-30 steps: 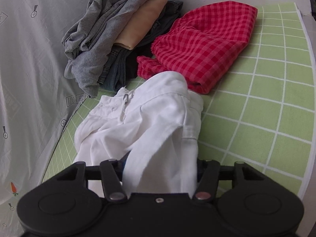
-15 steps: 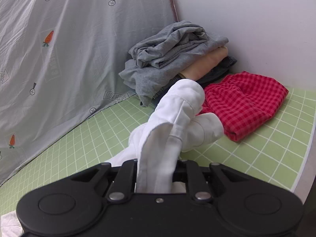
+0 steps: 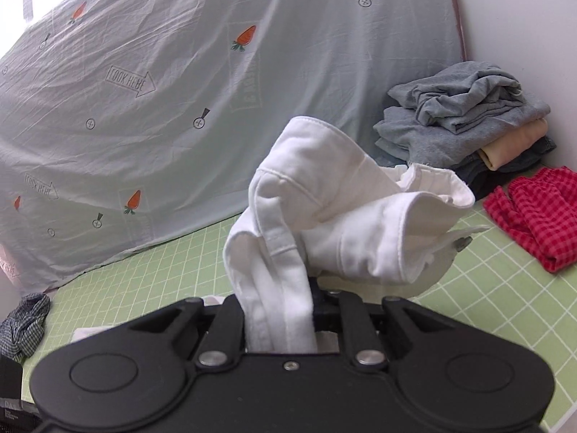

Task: Fold clothes
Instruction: 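Grasp the trousers waistband with the right gripper and lift it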

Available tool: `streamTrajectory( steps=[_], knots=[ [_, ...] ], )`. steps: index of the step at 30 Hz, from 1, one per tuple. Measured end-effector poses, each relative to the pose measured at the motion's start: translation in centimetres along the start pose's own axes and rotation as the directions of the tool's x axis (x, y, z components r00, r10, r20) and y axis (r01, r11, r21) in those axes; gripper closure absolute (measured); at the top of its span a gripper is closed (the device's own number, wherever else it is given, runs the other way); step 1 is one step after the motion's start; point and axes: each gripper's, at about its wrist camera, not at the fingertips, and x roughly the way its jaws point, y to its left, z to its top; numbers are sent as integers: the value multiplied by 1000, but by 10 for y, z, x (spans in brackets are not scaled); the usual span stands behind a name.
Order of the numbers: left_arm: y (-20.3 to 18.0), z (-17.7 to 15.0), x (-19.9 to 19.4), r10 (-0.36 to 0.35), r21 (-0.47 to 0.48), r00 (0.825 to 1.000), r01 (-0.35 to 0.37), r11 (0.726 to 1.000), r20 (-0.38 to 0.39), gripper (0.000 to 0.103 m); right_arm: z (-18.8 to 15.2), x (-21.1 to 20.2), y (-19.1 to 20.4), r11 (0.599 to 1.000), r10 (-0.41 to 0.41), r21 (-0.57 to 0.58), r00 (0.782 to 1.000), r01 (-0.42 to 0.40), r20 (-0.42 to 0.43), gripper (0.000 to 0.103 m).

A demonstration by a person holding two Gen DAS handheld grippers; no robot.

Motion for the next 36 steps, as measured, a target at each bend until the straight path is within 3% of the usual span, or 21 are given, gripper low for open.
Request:
streamTrajectory(
  steps=[5, 10, 13, 18, 20, 22, 23, 24, 25, 30, 32, 33, 36],
  knots=[
    [-4, -5, -4, 0, 2, 1000, 0, 1000, 2, 0, -32, 23, 31, 988, 78, -121, 986, -96, -148, 89],
    [-5, -7, -5, 0, 2, 1000, 0, 1000, 7, 0, -78, 54, 62, 956, 32, -266, 946, -122, -322, 86],
    [-4, -20, -17, -2, 3, 1000, 2, 1000, 13, 0, -79, 53, 72, 936, -5, -335, 947, -109, -323, 86],
    [-3, -24, -20, -8, 16, 1000, 8, 1000, 19, 0, -62, 35, 62, 963, -12, -264, 965, -60, -263, 81],
    [-3, -24, -20, -11, 21, 1000, 11, 1000, 20, 0, -59, 32, 65, 959, -35, -282, 972, -33, -234, 71],
    [-3, -24, -20, -12, 23, 1000, 11, 1000, 20, 0, -59, 33, 69, 950, -55, -311, 975, -15, -215, 53],
    [-3, -24, -20, -12, 24, 1000, 12, 1000, 20, 0, -61, 35, 71, 945, -62, -326, 976, -10, -207, 53],
    [-3, -24, -21, -13, 25, 1000, 12, 1000, 21, 0, -63, 38, 75, 938, -66, -347, 979, -6, -195, 65],
    [-3, -24, -20, -13, 26, 1000, 13, 1000, 23, 0, -63, 40, 78, 929, -57, -370, 977, -23, -206, 78],
    [3, -23, -22, -44, 13, 998, 44, 999, 51, 0, -72, 45, 97, 871, -9, -477, 967, -118, -256, 81],
    [11, -26, -30, -47, -30, 996, 49, 998, 75, 0, -81, 48, 104, 841, 33, -498, 938, -213, -344, 81],
    [15, -29, -34, -41, -49, 995, 45, 998, 86, 0, -88, 49, 107, 817, 43, -517, 921, -255, -387, 81],
    [26, -34, -41, -2, -95, 994, 13, 995, 111, 0, -117, 49, 118, 716, 7, -627, 902, -306, -432, 78]
  ],
)
